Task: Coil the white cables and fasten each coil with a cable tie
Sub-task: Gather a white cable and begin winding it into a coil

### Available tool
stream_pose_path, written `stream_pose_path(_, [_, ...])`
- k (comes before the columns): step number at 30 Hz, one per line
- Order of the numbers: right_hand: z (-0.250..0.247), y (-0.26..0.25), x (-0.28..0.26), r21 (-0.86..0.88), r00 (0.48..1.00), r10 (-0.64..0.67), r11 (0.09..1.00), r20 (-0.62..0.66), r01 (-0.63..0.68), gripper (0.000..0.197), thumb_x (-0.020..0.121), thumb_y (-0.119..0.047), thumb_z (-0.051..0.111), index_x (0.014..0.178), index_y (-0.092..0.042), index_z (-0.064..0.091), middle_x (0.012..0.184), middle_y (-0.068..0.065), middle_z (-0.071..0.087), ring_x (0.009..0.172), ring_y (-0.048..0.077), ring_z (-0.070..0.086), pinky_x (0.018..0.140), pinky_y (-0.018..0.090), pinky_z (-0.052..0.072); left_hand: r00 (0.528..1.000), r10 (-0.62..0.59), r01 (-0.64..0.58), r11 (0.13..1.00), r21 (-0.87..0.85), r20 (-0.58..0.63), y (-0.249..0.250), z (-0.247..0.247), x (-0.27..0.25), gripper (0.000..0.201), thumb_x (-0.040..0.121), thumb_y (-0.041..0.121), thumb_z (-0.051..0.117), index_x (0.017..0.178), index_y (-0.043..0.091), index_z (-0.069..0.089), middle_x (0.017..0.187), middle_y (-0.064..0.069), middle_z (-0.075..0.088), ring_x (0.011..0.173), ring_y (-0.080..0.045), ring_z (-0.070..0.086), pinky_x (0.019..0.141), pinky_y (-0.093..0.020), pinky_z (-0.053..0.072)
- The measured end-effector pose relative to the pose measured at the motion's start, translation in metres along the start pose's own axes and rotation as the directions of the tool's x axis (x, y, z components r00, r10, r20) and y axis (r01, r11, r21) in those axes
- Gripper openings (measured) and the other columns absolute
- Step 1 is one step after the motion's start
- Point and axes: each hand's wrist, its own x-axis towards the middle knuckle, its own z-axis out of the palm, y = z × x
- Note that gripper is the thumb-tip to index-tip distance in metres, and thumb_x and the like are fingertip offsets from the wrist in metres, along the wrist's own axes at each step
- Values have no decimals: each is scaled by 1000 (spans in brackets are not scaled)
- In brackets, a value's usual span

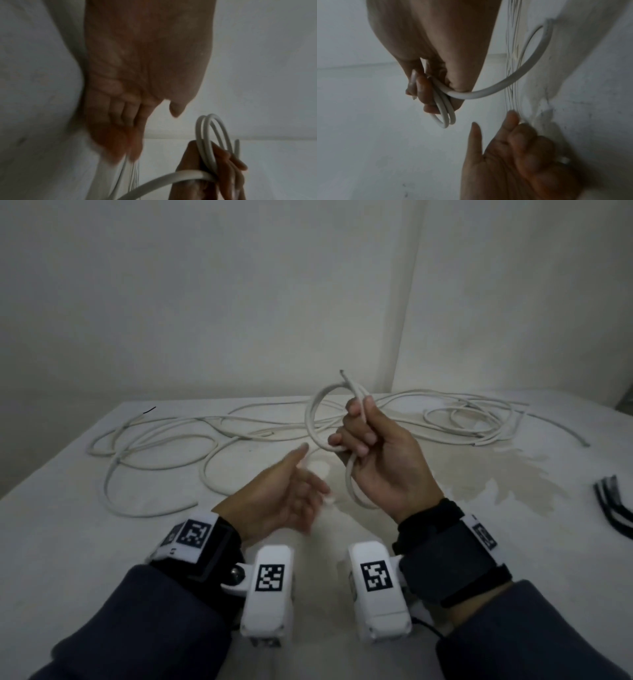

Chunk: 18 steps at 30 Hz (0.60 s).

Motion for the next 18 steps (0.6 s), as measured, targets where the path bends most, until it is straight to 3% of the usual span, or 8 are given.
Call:
stream_pose_path(2, [2,1,0,60,1000,-7,998,29,5,29,100,-26,36,81,-10,51,49,-7,33,43,7,35,67,22,49,977,-105,79,986,144,185,-2,3,-2,79,93,64,25,91,-2,68,66,-13,63,52,-18,57,51,-23,48])
stream_pose_path(4, [5,4,-1,114,999,4,993,50,-10,28,99,-26,38,81,-10,52,50,-6,34,44,7,37,69,22,50,960,-123,103,990,93,250,-2,7,-2,79,94,61,26,102,-6,66,78,-17,69,58,-18,64,56,-25,54])
stream_pose_path(8, [11,9,-3,180,996,31,983,84,-46,25,94,-26,43,80,-9,54,49,-5,36,45,8,39,70,23,52,952,-84,99,994,-37,295,-2,13,-6,44,93,29,49,115,-7,60,105,-25,69,79,-23,72,68,-28,59])
stream_pose_path(10, [13,10,-3,194,995,35,980,92,-53,23,92,-26,44,80,-10,55,49,-5,37,45,8,39,71,23,52,954,-41,78,990,-116,298,-3,16,-6,29,93,14,51,111,-5,62,104,-23,69,84,-24,71,73,-30,60])
stream_pose_path(13, [11,7,-4,176,997,28,984,76,-41,23,92,-27,45,80,-11,57,49,-6,38,46,8,40,70,22,52,980,61,-6,961,-275,191,-1,18,-4,11,92,0,50,97,-1,59,79,-12,63,65,-15,66,63,-24,58])
stream_pose_path(15, [8,5,-3,118,999,9,993,42,-14,24,94,-27,43,82,-11,56,49,-7,38,46,7,41,70,22,50,987,162,-147,882,-447,-4,2,15,1,13,87,-10,51,97,-1,53,75,-11,58,60,-13,64,60,-21,56])
stream_pose_path(18, [1,4,1,35,998,-12,999,-58,14,27,101,-26,38,85,-11,54,48,-7,37,43,6,39,67,22,48,901,285,-419,772,-478,-329,3,2,10,22,86,-12,54,105,1,51,82,-13,60,67,-14,69,63,-21,57])
